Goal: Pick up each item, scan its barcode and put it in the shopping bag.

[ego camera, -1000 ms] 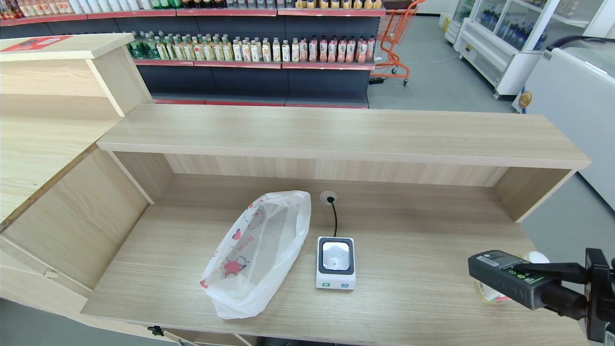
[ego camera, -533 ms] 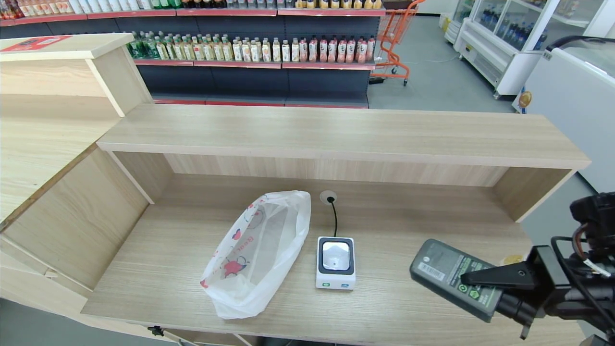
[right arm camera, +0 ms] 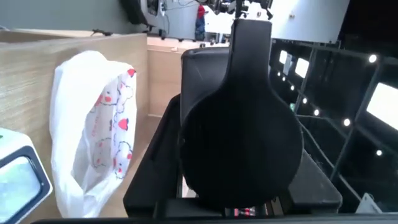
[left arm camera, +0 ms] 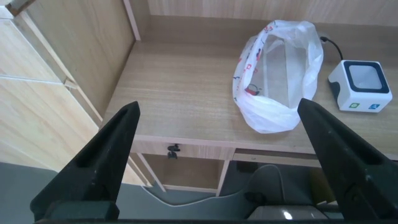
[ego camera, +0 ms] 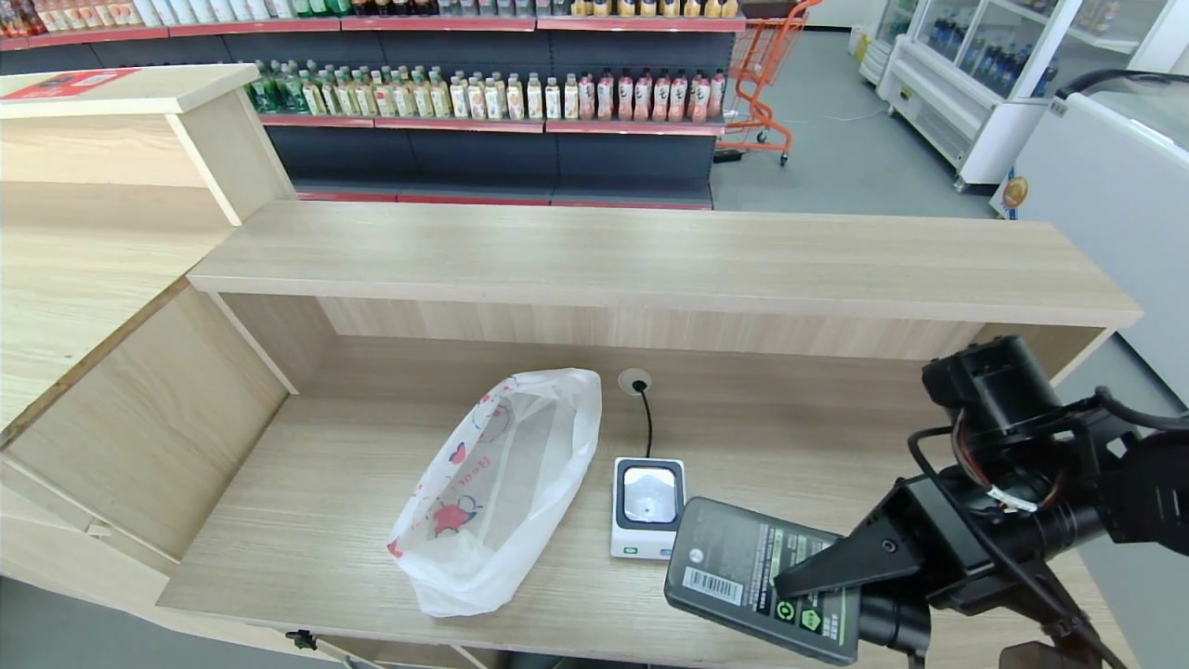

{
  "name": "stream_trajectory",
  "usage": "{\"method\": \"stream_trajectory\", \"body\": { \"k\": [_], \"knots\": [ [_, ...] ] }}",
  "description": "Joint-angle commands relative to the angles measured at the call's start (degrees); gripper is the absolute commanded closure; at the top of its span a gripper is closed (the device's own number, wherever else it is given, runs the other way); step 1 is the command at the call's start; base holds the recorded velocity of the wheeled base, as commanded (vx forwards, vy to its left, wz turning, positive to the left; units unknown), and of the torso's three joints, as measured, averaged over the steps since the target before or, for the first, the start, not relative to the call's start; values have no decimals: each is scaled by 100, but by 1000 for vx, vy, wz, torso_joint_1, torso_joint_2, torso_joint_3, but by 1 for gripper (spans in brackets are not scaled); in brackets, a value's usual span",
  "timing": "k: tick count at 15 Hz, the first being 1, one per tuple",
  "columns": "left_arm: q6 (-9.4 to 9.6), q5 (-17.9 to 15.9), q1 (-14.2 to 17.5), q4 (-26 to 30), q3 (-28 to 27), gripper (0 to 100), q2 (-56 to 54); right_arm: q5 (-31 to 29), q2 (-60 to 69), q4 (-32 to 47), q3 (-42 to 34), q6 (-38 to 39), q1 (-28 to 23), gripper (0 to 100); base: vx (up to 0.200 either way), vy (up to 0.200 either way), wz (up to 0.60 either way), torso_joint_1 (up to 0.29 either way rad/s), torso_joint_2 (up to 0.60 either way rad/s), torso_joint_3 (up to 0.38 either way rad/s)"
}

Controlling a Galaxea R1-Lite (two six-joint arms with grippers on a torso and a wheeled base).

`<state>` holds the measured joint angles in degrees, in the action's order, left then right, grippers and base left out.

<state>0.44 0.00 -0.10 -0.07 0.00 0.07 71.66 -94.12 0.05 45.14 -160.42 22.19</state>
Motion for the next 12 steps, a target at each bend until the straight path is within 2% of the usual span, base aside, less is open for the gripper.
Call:
{"method": "stream_trajectory", "body": {
  "k": [1, 12],
  "knots": [
    [0, 0, 1, -1, 0, 0, 1, 6, -326, -22, -58, -458, 93, 100, 0, 0, 0, 0, 0, 0],
    [0, 9, 1, -1, 0, 0, 1, 33, -71, -5, 21, -458, 172, 100, 0, 0, 0, 0, 0, 0]
  ]
}}
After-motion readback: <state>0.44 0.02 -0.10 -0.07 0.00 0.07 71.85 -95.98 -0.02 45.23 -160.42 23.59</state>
